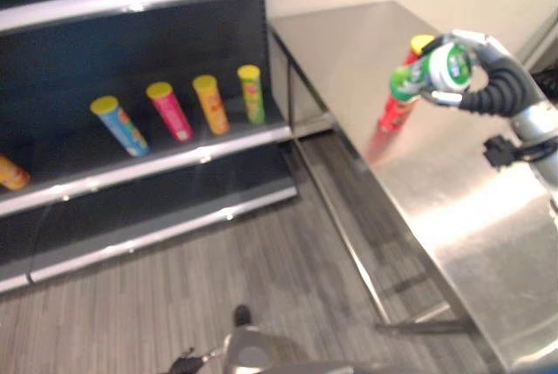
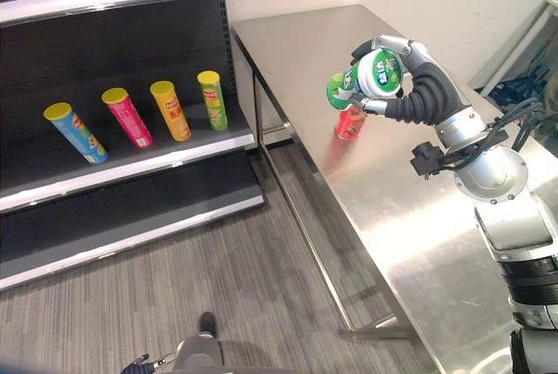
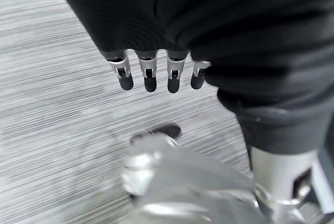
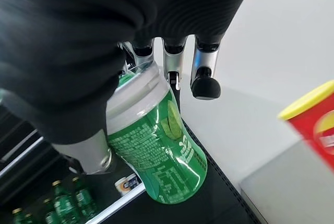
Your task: Put the goods on the table back onto the shelves and tidy them up.
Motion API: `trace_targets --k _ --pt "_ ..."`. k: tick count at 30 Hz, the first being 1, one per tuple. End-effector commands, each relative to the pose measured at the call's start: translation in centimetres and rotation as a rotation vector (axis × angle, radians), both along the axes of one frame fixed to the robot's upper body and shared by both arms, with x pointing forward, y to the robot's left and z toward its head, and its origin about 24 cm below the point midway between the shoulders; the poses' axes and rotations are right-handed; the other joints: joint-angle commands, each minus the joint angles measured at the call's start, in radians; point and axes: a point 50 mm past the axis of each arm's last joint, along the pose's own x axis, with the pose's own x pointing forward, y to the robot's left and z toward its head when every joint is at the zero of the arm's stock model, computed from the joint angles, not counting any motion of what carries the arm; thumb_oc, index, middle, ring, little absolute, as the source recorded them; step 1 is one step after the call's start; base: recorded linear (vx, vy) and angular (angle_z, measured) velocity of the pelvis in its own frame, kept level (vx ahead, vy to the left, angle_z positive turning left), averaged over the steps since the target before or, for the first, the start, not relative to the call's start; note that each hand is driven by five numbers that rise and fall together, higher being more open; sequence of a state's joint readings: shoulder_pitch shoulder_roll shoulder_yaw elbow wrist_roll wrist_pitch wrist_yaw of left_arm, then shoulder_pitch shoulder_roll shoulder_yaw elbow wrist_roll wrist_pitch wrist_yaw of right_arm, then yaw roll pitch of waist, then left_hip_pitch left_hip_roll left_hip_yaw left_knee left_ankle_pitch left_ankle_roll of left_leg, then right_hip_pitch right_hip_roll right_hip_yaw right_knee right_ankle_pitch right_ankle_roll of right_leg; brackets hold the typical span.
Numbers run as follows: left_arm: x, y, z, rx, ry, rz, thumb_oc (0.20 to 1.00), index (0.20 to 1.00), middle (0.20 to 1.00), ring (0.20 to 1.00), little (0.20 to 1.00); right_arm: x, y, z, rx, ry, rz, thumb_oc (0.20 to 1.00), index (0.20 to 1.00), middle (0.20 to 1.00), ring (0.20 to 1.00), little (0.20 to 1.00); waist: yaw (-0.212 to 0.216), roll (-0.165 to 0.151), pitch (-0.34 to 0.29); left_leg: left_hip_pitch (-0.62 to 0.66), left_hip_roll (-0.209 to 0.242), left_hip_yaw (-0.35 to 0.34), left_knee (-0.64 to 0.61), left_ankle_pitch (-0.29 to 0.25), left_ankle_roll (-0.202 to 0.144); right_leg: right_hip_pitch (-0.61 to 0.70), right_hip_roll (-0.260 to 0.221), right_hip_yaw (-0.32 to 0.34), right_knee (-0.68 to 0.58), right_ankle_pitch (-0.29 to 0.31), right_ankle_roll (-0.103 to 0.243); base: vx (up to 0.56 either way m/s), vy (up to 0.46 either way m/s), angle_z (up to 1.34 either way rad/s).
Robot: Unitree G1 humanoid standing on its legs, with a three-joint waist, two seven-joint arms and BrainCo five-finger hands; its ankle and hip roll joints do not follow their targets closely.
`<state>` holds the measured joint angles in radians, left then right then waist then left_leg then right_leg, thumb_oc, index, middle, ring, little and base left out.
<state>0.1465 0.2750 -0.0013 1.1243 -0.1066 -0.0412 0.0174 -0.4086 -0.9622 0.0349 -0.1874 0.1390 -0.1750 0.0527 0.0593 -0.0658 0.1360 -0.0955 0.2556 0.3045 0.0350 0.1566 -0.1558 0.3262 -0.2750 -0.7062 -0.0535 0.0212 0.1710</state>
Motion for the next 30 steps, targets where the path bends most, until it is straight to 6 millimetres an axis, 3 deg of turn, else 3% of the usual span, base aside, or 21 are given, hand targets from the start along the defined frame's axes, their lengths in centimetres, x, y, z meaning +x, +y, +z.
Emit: trace_targets --k 1,2,4,5,6,7,8,9,10,11,12,13,14,16,25,30 --pt "2.2 0.1 0.5 0.028 -0.036 -0.135 1.0 1.0 1.0 1.0 1.0 -0.7 -0.6 2.9 -0.004 -0.134 -0.048 0.2 0.2 0.2 0.2 0.2 0.068 0.04 -0.086 0.111 0.0 -0.012 -0.107 -0.073 -0.018 -0.124 -0.11 0.041 0.118 0.055 0.057 0.11 0.46 0.66" --pt "2.2 0.1 0.5 0.029 -0.035 -0.136 1.0 1.0 1.0 1.0 1.0 -0.8 -0.6 2.9 -0.003 -0.134 -0.05 0.2 0.2 0.2 0.2 0.2 0.068 0.032 -0.086 0.111 -0.01 -0.012 -0.107 -0.076 -0.012 -0.125 -0.122 0.04 0.123 0.058 0.064 0.14 0.594 0.8" --pt "2.8 0.8 0.9 0.056 -0.04 -0.168 1.0 1.0 1.0 1.0 1.0 -0.7 -0.4 3.1 -0.008 -0.149 -0.054 0.2 0.2 0.2 0.2 0.2 0.068 0.02 -0.083 0.11 -0.073 -0.017 -0.112 -0.105 0.027 -0.14 -0.189 0.048 0.206 0.094 0.069 0.11 0.471 0.94" --pt "2.8 1.4 1.1 0.076 -0.029 -0.189 1.0 1.0 1.0 1.0 1.0 -0.7 -0.2 3.5 -0.006 -0.171 -0.054 0.2 0.2 0.2 0.2 0.2 0.064 0.015 -0.08 0.121 -0.133 -0.026 -0.119 -0.136 0.066 -0.164 -0.246 0.066 0.313 0.148 0.069 0.17 0.598 0.79" --pt "2.8 1.7 1.2 0.087 -0.026 -0.186 1.0 1.0 1.0 1.0 1.0 -0.6 0.1 3.7 -0.006 -0.183 -0.047 0.2 0.2 0.2 0.2 0.2 0.061 0.015 -0.075 0.132 -0.152 -0.027 -0.122 -0.148 0.08 -0.18 -0.262 0.076 0.362 0.162 0.068 0.24 0.714 0.68" --pt "3.6 2.5 1.7 0.111 -0.048 -0.177 1.0 1.0 1.0 1.0 1.0 -0.6 0.7 4.1 -0.017 -0.202 -0.035 0.2 0.2 0.2 0.2 0.2 0.037 0.017 -0.055 0.15 -0.181 -0.052 -0.122 -0.169 0.102 -0.271 -0.196 0.179 0.443 0.097 0.04 0.15 0.396 0.69" --pt "3.6 2.4 1.7 0.11 -0.049 -0.175 1.0 1.0 1.0 1.0 1.0 -0.5 0.7 4.1 -0.017 -0.203 -0.034 0.2 0.2 0.2 0.2 0.2 0.04 0.019 -0.056 0.149 -0.177 -0.049 -0.122 -0.17 0.099 -0.278 -0.193 0.184 0.45 0.091 0.036 0.19 0.369 0.99" --pt "3.7 2.5 1.7 0.108 -0.052 -0.161 1.0 1.0 1.0 1.0 1.0 -0.6 0.9 4.8 -0.012 -0.218 -0.025 0.2 0.2 0.2 0.2 0.2 0.032 0.027 -0.048 0.161 -0.187 -0.069 -0.122 -0.172 0.1 -0.325 -0.122 0.232 0.406 0.026 0.018 0.13 0.084 0.71" --pt "3.7 2.2 1.5 0.1 -0.048 -0.158 1.0 1.0 1.0 1.0 1.0 -0.6 1.1 5.3 0.007 -0.234 -0.008 0.2 0.2 0.2 0.2 0.2 0.029 0.035 -0.043 0.168 -0.185 -0.081 -0.122 -0.176 0.095 -0.332 -0.077 0.239 0.353 -0.008 0.001 0.09 0.098 0.64" --pt "3.8 2.0 1.4 0.096 -0.045 -0.164 1.0 1.0 1.0 1.0 1.0 -0.7 1.3 5.6 0.032 -0.245 0.013 0.2 0.2 0.2 0.2 0.2 0.023 0.031 -0.036 0.158 -0.197 -0.092 -0.122 -0.16 0.099 -0.358 -0.042 0.251 0.278 0.0 -0.015 0.01 0.001 0.27" --pt "3.8 2.0 1.4 0.096 -0.045 -0.164 1.0 1.0 1.0 1.0 1.0 -0.7 1.3 5.6 0.032 -0.245 0.014 0.2 0.2 0.2 0.2 0.2 0.022 0.033 -0.037 0.157 -0.194 -0.093 -0.122 -0.16 0.098 -0.355 -0.037 0.248 0.27 0.004 -0.017 0.07 -0.024 0.46" --pt "4.3 1.2 1.2 0.08 -0.05 -0.18 1.0 1.0 1.0 1.0 1.0 -0.9 1.7 6.1 0.067 -0.268 0.047 0.2 0.2 0.2 0.2 0.2 0.006 0.016 -0.031 0.161 -0.221 -0.149 -0.122 -0.167 0.096 -0.385 0.045 0.363 0.13 0.032 -0.004 0.11 -0.025 0.7" --pt "4.4 1.2 1.2 0.081 -0.051 -0.18 1.0 1.0 1.0 1.0 1.0 -0.9 1.7 6.2 0.067 -0.269 0.047 0.2 0.2 0.2 0.2 0.2 0.005 0.016 -0.033 0.157 -0.222 -0.15 -0.122 -0.164 0.097 -0.386 0.045 0.362 0.125 0.037 -0.004 0.15 -0.022 0.68" --pt "4.7 0.4 1.1 0.061 -0.06 -0.2 1.0 1.0 1.0 1.0 1.0 -0.9 2.3 6.9 0.043 -0.293 0.058 0.2 0.2 0.2 0.2 0.2 0.0 0.006 -0.037 0.162 -0.247 -0.199 -0.122 -0.167 0.099 -0.395 0.072 0.446 0.077 0.069 0.009 0.13 0.001 0.85" --pt "2.6 -0.1 0.4 0.039 -0.007 -0.176 1.0 1.0 1.0 1.0 1.0 0.6 2.8 7.0 -0.026 -0.25 0.031 0.2 0.2 0.2 0.2 0.2 0.031 -0.009 -0.084 0.176 -0.238 -0.225 -0.122 -0.176 0.072 -0.277 0.073 0.335 -0.015 0.074 0.003 0.1 -0.062 0.4" --pt "1.8 0.0 0.3 0.03 0.005 -0.155 1.0 1.0 1.0 1.0 1.0 3.2 2.9 6.6 -0.033 -0.138 0.007 0.2 0.2 0.2 0.2 0.2 0.064 -0.02 -0.099 0.185 -0.227 -0.226 -0.122 -0.175 0.058 -0.244 0.075 0.296 -0.031 0.063 -0.001 0.04 -0.062 0.18"
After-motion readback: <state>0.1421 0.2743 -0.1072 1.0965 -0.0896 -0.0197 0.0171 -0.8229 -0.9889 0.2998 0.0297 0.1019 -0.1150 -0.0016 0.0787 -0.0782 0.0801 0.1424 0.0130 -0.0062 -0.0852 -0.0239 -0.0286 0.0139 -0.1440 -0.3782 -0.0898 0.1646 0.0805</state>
